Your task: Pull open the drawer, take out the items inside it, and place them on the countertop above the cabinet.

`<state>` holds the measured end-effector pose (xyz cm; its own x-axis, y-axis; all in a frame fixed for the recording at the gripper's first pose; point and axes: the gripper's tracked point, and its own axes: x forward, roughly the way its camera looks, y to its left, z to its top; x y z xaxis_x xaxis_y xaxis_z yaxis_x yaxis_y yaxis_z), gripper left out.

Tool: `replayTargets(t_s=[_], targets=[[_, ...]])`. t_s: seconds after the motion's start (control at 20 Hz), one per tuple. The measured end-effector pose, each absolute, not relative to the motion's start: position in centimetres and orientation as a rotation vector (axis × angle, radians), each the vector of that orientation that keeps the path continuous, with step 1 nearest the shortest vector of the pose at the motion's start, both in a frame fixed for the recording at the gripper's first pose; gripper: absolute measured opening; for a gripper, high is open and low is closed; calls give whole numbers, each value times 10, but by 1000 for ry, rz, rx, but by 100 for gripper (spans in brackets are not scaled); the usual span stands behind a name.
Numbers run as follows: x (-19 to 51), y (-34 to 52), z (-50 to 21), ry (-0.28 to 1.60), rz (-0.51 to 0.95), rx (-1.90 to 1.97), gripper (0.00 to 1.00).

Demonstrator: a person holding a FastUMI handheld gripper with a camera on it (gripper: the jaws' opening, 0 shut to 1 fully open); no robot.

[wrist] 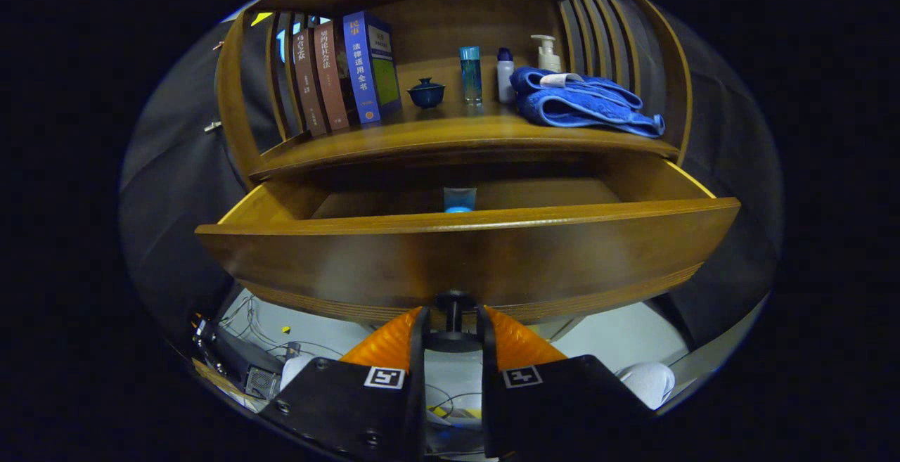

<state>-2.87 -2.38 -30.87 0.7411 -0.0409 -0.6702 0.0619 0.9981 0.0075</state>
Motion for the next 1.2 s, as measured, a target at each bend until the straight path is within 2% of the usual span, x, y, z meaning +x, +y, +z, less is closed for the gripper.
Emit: replayTargets(t_s=[0.5, 0.95, 1.0, 1.15, 1.2], targets=[[-102, -22, -301, 805, -66, 63, 35], [-117, -23, -311, 868, -83, 48, 36], [-116, -24, -311, 863, -84, 54, 37], [-119, -27, -298, 831, -90, 82, 50], [-122, -27, -305, 817, -102, 76, 67]])
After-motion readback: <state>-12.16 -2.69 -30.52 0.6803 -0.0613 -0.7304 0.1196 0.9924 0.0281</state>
